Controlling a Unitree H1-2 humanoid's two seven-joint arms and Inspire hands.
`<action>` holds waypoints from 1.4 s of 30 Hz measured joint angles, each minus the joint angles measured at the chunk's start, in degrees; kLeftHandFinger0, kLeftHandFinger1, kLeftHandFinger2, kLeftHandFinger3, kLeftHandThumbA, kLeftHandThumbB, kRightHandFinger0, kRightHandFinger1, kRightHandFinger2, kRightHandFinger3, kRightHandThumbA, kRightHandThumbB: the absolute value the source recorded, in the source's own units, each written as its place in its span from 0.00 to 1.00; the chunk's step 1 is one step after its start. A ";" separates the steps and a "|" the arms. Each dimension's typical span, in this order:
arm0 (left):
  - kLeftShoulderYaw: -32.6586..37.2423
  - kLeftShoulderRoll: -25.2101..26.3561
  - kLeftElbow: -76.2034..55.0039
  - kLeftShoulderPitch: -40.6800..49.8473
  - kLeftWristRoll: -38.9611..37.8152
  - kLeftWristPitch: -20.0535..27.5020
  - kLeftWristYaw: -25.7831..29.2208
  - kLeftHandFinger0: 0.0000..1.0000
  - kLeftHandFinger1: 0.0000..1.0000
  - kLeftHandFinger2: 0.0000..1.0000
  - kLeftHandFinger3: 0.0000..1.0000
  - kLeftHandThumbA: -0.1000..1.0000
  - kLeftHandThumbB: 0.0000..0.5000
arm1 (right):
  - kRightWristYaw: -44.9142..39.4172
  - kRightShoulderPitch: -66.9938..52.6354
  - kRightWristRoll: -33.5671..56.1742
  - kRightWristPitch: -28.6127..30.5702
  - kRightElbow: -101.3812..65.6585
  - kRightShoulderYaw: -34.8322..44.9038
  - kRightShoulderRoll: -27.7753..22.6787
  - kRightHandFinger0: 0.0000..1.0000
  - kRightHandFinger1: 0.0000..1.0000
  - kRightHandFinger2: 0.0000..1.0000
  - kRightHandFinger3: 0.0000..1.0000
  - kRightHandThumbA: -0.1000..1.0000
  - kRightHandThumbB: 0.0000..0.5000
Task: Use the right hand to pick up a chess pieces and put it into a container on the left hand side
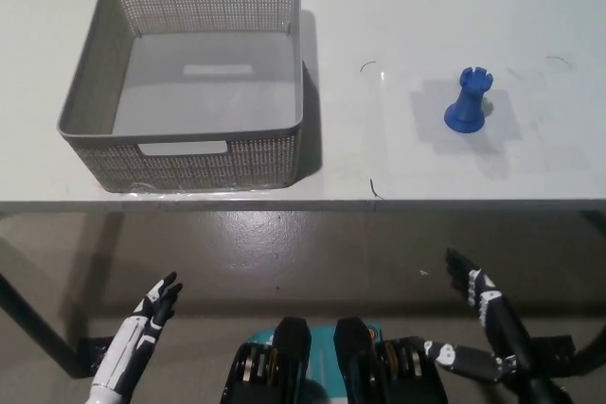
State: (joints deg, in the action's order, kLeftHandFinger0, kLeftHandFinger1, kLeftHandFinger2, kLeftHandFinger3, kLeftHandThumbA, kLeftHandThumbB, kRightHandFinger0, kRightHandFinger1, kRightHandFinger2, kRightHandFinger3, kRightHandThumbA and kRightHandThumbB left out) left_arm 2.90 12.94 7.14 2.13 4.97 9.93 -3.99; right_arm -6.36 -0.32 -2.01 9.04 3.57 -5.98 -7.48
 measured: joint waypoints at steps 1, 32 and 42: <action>0.03 -0.09 -0.47 -0.01 0.02 0.01 -0.09 1.00 1.00 1.00 1.00 1.00 0.82 | 0.18 0.02 -0.54 0.02 -1.21 0.49 -0.18 1.00 1.00 1.00 1.00 1.00 0.30; -0.01 -0.90 -0.64 0.09 0.26 0.33 -0.51 1.00 1.00 1.00 1.00 1.00 0.81 | 4.95 26.98 -1.43 -5.06 7.91 11.07 -1.37 1.00 1.00 1.00 1.00 1.00 0.71; -0.02 -0.90 -0.53 0.09 0.25 0.45 -0.97 1.00 1.00 1.00 1.00 1.00 0.81 | 7.26 36.19 -1.41 -4.92 25.50 12.08 -2.12 1.00 1.00 1.00 1.00 1.00 0.80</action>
State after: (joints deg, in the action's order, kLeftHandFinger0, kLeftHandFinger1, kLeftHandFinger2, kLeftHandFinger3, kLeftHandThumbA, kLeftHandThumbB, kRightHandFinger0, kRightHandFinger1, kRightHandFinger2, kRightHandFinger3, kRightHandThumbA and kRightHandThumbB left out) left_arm 2.88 12.04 6.62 2.23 5.22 10.38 -4.96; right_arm 0.91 35.87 -3.42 4.12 29.07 6.10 -9.61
